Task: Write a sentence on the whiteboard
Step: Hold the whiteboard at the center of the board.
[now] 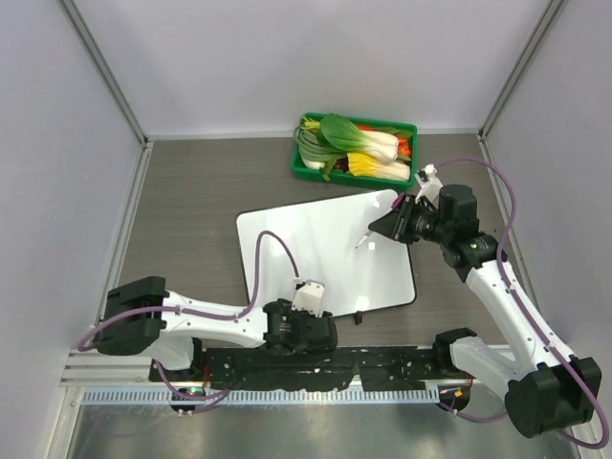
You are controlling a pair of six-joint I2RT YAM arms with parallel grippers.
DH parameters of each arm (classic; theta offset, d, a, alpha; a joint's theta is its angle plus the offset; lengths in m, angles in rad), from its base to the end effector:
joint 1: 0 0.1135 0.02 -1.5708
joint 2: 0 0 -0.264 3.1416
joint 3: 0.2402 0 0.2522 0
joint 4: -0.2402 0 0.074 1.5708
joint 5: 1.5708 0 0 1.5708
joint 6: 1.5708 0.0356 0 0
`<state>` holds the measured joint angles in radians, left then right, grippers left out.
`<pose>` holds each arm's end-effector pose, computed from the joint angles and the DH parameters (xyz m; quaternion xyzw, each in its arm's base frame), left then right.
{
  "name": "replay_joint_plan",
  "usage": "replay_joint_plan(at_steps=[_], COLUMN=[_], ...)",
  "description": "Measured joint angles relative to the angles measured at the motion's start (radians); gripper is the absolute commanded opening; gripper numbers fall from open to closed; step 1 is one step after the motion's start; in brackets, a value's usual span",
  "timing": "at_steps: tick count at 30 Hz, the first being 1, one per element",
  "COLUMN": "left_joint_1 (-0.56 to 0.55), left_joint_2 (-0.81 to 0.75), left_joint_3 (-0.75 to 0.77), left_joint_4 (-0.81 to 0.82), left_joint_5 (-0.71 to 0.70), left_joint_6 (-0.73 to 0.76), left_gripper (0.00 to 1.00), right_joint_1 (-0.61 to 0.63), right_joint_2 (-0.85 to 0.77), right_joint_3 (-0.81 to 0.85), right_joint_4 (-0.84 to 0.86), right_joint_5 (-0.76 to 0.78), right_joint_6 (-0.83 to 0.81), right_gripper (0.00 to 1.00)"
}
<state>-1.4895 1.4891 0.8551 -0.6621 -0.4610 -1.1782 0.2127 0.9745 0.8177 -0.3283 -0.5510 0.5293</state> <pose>0.0369 -0.2579 0.1779 0.1186 0.9576 -0.0765 0.2513 0.2066 0.0637 0.3043 -0.0089 0.8358 0.3973 0.3788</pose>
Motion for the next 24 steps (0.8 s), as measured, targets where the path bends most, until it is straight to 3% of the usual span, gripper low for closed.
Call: replay_joint_plan(at_steps=[8,14,24], left_joint_1=[-0.008,0.007,0.198], left_joint_2=[-0.197,-0.376,-0.496], left_joint_3=[0.002,0.019,0.045], left_joint_4=[-0.055,-0.057,0.03], left_joint_5=[-0.042,-0.075,0.009], left_joint_6=[0.019,0.069,0.241], left_gripper=[0.99,1.0,1.0], right_joint_1=[0.0,0.0,0.0], right_joint_2=[-0.034,-0.074,-0.149], right_joint_3=[0.0,0.0,-0.001], right_joint_4=[0.007,0.01,-0.1], right_joint_5=[0.0,-0.007,-0.036], right_joint_6=[0.0,0.01,0.0], right_gripper=[0.01,0.01,0.01])
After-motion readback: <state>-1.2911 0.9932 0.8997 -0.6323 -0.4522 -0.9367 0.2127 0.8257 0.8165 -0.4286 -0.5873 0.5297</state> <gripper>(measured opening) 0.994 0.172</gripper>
